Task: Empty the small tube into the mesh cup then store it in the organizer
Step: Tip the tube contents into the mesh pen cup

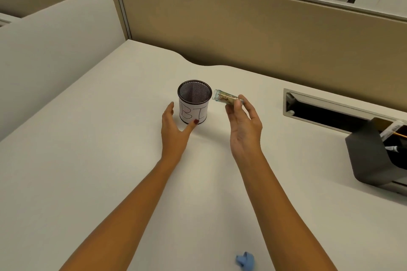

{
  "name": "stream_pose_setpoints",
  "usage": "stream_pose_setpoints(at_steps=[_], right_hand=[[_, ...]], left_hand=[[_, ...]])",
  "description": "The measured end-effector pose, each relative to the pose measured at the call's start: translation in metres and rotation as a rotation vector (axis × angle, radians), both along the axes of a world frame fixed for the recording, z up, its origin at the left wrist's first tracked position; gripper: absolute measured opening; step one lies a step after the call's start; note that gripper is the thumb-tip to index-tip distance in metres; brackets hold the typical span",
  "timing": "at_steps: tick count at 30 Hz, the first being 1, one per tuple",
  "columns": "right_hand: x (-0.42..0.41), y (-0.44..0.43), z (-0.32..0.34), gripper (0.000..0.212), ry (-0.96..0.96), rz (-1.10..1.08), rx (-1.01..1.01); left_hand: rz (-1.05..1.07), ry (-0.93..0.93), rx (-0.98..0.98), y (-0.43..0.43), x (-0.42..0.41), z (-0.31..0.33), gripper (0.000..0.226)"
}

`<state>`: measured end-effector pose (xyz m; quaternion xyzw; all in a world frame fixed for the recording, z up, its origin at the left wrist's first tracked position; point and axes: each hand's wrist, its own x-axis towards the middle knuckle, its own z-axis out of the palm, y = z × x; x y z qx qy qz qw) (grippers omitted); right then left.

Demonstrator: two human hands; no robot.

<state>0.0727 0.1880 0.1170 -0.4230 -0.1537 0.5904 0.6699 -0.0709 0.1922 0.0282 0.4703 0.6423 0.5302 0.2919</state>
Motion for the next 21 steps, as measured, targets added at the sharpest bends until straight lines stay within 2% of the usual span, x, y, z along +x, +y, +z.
stream_pose_setpoints(at_steps=[4,8,14,21], right_hand=[[-0.006,0.026,-0.007,0.034,-0.127,0.012,-0.008],[-0.013,0.045,-0.013,0.038,-0.335,-0.015,0.029],[-0.017,0.062,-0.018,0.024,-0.628,-0.105,0.175],[-0.021,0.071,-0.020,0.023,-0.716,-0.132,0.232]], left_hand=[[-0.061,0.021,0.050,0.014,-0.001,-0.005,0.089],[-0.082,0.016,0.117,0.024,0.001,-0.004,0.092],[-0.070,-0.018,0.150,0.033,0.001,-0.005,0.090],[-0.048,-0.053,0.154,0.033,0.001,-0.006,0.080]])
